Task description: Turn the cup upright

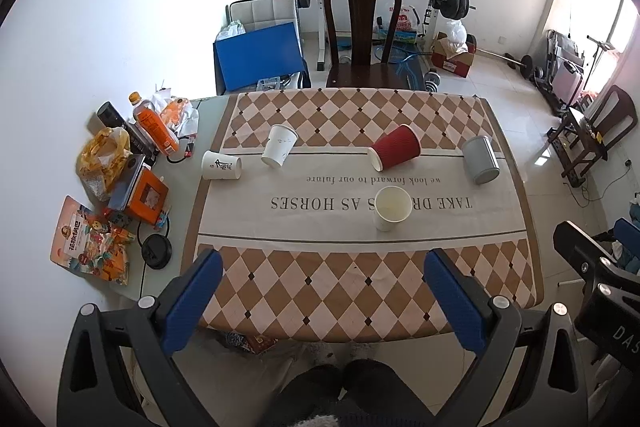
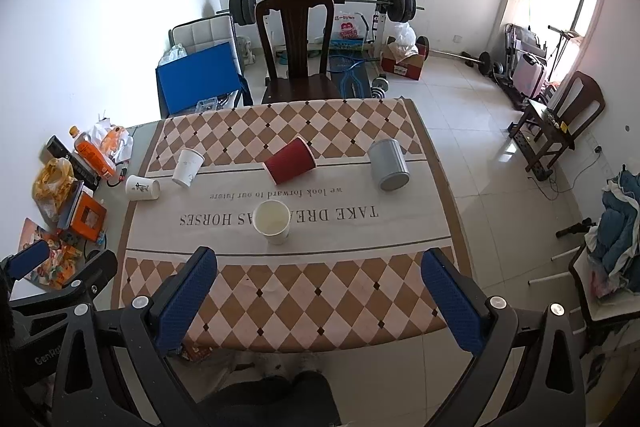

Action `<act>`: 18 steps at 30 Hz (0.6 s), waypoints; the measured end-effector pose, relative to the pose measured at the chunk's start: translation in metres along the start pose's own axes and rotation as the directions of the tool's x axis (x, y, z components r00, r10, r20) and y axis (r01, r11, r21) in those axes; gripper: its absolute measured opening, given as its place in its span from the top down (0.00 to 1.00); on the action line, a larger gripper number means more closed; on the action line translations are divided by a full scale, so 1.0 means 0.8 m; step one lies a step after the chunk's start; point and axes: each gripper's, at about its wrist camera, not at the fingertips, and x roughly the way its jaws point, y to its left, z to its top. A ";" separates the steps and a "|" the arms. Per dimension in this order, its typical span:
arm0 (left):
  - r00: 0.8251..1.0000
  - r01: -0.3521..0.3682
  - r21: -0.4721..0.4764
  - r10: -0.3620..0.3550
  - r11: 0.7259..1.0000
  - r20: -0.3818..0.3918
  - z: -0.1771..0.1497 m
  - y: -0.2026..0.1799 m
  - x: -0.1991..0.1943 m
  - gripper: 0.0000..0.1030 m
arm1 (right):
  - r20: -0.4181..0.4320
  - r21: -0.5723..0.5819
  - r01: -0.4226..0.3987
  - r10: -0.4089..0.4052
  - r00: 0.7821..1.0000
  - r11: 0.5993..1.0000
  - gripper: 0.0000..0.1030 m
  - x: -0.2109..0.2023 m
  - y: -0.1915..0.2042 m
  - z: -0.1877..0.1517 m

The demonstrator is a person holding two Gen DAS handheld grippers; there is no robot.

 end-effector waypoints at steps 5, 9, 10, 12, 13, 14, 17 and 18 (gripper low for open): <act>1.000 0.002 0.000 -0.002 1.000 -0.002 0.000 -0.001 0.001 0.00 | -0.002 -0.002 0.001 -0.001 1.000 1.000 0.00 0.000 0.000 0.000; 1.000 0.003 0.004 -0.003 1.000 -0.003 -0.001 -0.001 0.002 0.00 | -0.001 -0.003 0.002 -0.002 1.000 1.000 0.00 0.000 0.000 0.000; 1.000 0.001 0.005 -0.001 1.000 -0.003 0.000 -0.001 0.002 0.00 | -0.002 -0.003 0.002 -0.002 1.000 1.000 0.00 0.001 -0.002 -0.001; 1.000 0.004 0.004 -0.004 1.000 -0.005 -0.001 -0.001 0.002 0.00 | -0.005 -0.001 0.002 -0.002 1.000 1.000 0.00 0.002 -0.004 -0.003; 1.000 0.002 0.005 -0.002 1.000 -0.006 -0.001 -0.001 0.003 0.00 | -0.006 -0.002 0.003 -0.003 1.000 1.000 0.00 0.002 -0.004 -0.003; 1.000 0.002 0.006 -0.002 1.000 -0.006 -0.001 -0.001 0.003 0.00 | -0.008 -0.002 0.003 -0.003 1.000 1.000 0.00 0.002 -0.007 -0.005; 1.000 0.000 0.003 0.000 1.000 -0.011 -0.001 0.001 0.007 0.00 | -0.013 0.001 0.002 -0.002 1.000 1.000 0.00 0.006 -0.011 -0.008; 1.000 -0.002 0.002 0.002 1.000 -0.010 -0.002 0.002 0.008 0.00 | -0.015 0.001 0.002 -0.002 1.000 1.000 0.00 0.008 -0.013 -0.009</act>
